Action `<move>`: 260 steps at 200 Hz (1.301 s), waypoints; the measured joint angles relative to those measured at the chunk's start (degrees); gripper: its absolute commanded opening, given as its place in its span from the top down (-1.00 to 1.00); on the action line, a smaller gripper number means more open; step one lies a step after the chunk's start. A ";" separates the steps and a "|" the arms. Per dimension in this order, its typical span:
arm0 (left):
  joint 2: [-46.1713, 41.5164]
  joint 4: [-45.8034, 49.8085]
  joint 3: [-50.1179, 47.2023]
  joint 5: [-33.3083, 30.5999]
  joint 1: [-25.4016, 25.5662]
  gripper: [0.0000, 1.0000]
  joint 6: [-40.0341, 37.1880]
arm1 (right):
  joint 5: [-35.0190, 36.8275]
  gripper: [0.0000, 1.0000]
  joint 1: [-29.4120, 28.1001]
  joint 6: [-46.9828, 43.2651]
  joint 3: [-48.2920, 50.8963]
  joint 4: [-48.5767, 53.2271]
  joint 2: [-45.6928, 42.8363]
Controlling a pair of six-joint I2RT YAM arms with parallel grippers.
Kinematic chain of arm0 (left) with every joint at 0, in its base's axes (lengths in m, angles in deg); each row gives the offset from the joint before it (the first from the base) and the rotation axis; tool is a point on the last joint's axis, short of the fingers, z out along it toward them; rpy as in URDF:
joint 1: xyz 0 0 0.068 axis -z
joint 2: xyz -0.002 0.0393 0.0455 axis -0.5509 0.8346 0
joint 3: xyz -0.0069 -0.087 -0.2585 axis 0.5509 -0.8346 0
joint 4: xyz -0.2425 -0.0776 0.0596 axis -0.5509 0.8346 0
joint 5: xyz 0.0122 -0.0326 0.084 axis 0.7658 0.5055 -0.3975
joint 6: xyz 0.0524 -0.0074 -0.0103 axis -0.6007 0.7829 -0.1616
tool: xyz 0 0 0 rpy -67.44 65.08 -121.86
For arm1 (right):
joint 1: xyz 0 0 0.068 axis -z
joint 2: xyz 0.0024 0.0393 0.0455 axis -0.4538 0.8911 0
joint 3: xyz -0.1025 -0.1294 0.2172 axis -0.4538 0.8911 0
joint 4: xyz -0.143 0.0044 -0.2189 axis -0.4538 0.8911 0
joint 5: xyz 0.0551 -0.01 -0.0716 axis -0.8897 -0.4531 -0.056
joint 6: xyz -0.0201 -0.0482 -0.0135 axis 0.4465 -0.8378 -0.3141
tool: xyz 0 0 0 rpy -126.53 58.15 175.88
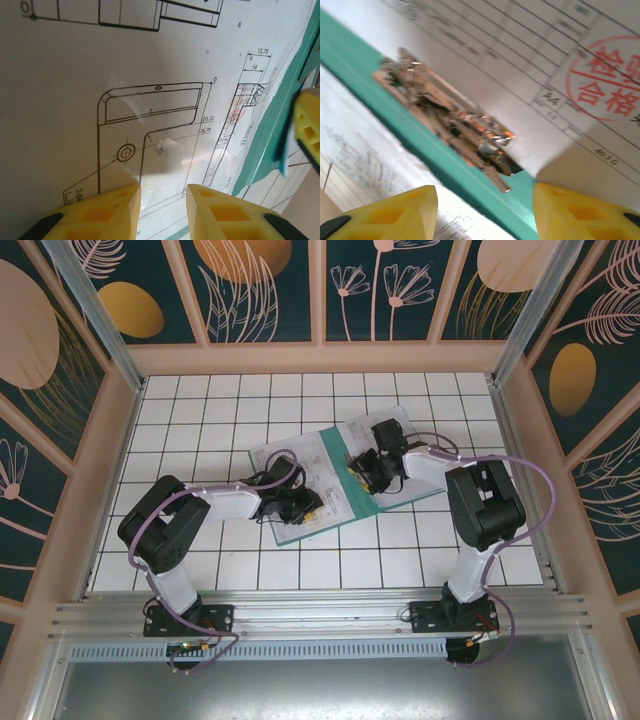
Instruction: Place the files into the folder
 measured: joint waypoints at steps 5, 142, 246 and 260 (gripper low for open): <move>0.00 0.81 0.37 -0.24 0.02 0.35 -0.79 | 0.11 -0.13 -0.02 -0.26 0.00 -0.42 -0.72; 1.14 24.20 9.99 -13.38 -6.21 0.35 -23.76 | -2.62 0.17 -0.46 -8.35 13.55 -12.79 -12.96; 1.79 24.74 10.99 -12.92 -7.56 0.36 -24.20 | -7.23 0.17 -8.74 -10.84 14.95 -17.35 -10.88; 1.51 23.98 10.45 -12.35 -7.78 0.36 -23.43 | -7.34 0.17 -9.64 -10.93 13.99 -17.20 -9.49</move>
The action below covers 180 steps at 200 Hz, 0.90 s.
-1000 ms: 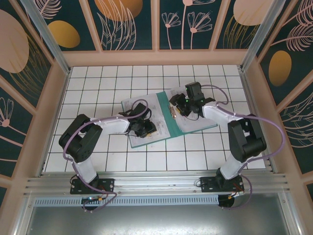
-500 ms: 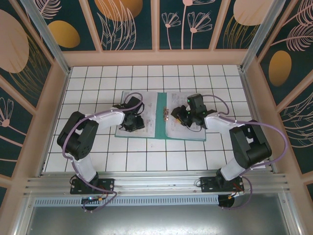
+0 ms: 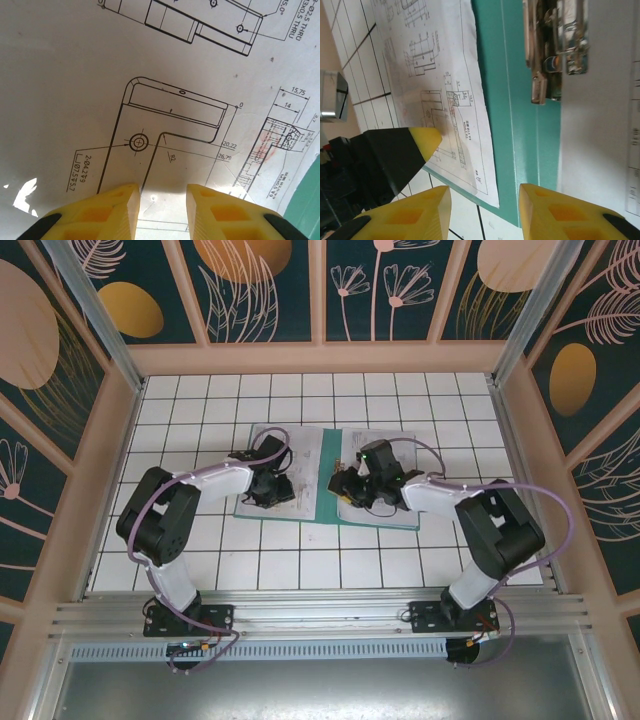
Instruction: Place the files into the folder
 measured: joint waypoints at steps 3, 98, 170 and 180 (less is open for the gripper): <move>-0.09 -0.13 -0.15 0.11 -0.02 0.36 0.11 | -0.02 0.17 -0.17 0.00 -0.13 0.07 0.22; -1.03 -3.41 -2.16 4.48 0.31 0.36 3.21 | -0.02 0.16 -0.92 -0.15 -1.14 1.60 2.97; -1.05 -3.45 -2.21 4.48 0.33 0.36 3.23 | -1.11 0.16 -0.94 -0.15 -0.76 1.49 3.72; -1.05 -3.45 -2.21 4.48 0.33 0.36 3.39 | -1.27 0.16 -0.94 -0.15 -0.70 1.49 3.76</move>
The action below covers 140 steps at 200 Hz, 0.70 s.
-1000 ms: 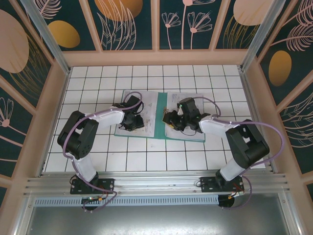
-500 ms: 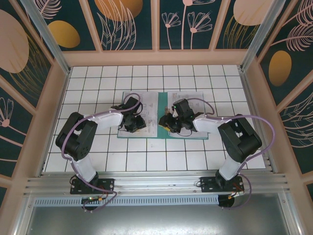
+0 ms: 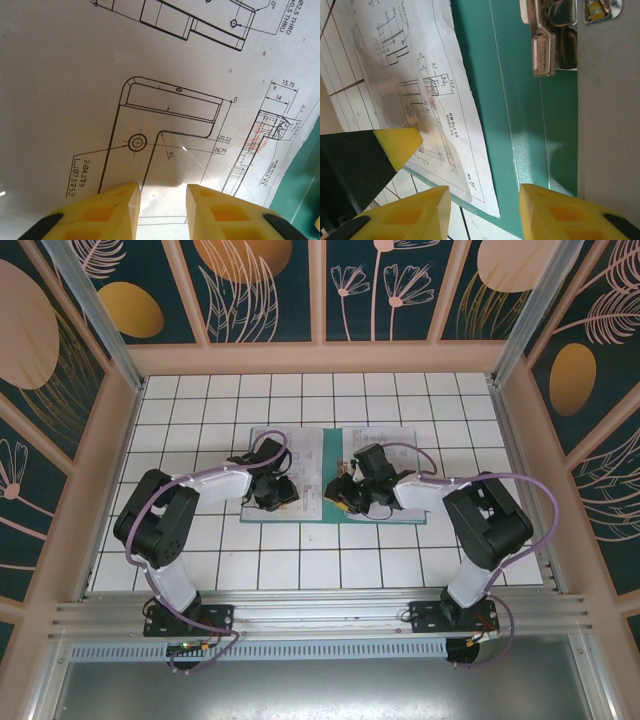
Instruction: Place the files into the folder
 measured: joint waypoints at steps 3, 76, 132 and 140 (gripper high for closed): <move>0.00 0.00 0.00 0.00 0.00 0.36 0.02 | -0.04 0.16 0.00 0.00 0.00 -0.02 0.09; -0.17 -0.46 -0.17 0.94 0.00 0.33 1.33 | -0.46 0.15 0.00 -0.02 0.00 -0.13 2.73; -4.46 1.79 -0.04 0.79 -0.09 -0.15 2.54 | -0.13 0.16 -0.09 -1.11 -1.77 3.04 3.58; -5.51 2.25 0.13 0.55 -0.57 -0.20 2.49 | -0.11 0.16 -0.09 -1.11 -1.79 3.13 3.58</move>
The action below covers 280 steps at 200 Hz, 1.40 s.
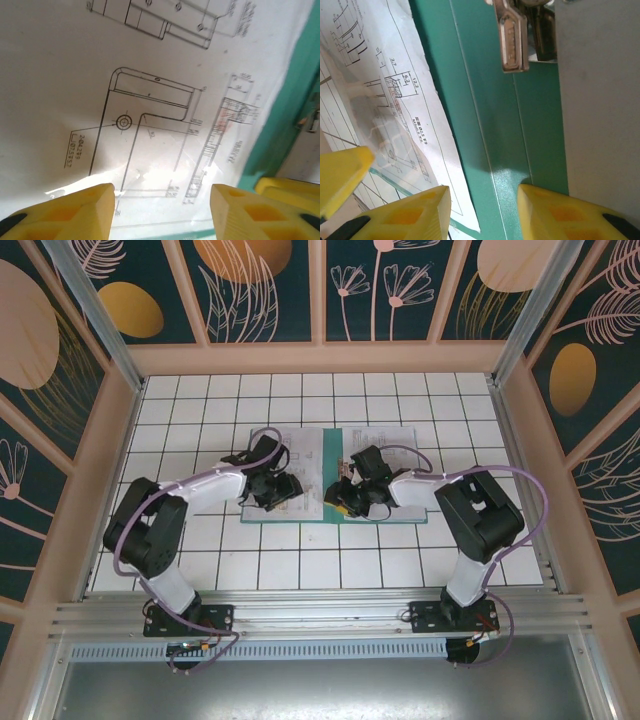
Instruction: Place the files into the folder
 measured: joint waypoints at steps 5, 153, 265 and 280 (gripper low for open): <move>-0.70 0.46 0.20 -0.17 -0.55 -0.22 -0.28 | 0.00 0.16 0.00 0.00 -0.02 0.02 0.00; -0.48 6.10 -1.33 -1.44 -16.92 -0.42 -14.43 | -0.79 0.17 0.15 0.02 -0.28 0.17 0.50; -6.78 2.84 -11.85 1.44 -16.92 -0.41 -11.72 | -1.62 0.17 0.17 0.02 -0.90 -0.07 1.27; -7.02 2.29 -12.20 1.53 -16.92 -0.40 -11.06 | -1.62 0.18 0.17 0.02 -0.90 -0.07 1.27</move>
